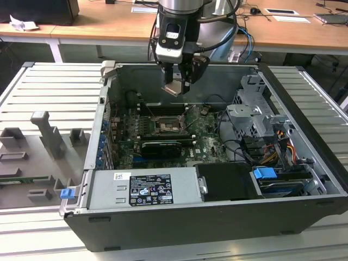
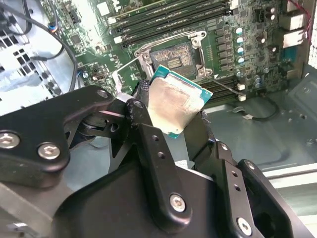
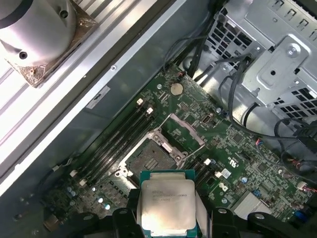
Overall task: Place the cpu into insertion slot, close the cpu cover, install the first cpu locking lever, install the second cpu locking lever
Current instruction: 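Place the cpu into insertion slot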
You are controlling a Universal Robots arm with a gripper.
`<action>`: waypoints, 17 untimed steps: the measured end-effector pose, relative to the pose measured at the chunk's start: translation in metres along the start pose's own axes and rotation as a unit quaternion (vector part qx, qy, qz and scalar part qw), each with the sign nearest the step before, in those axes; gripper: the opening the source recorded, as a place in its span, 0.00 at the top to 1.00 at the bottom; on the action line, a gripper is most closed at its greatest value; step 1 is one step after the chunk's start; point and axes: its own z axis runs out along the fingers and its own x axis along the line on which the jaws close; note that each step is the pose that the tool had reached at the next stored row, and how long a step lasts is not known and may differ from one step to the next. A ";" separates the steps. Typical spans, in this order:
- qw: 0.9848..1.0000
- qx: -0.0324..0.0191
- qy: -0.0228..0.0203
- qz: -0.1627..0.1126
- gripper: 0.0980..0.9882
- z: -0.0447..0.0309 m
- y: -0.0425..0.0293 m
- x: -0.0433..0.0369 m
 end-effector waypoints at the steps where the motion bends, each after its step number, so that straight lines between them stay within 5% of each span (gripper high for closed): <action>1: 1.000 0.000 0.000 0.003 0.52 0.0007 0.0000 0.0000; 9: 1.000 0.000 -0.001 0.012 0.52 0.0076 -0.0007 -0.0001; 17: 0.998 -0.001 -0.005 0.061 0.52 0.0090 -0.0008 -0.0001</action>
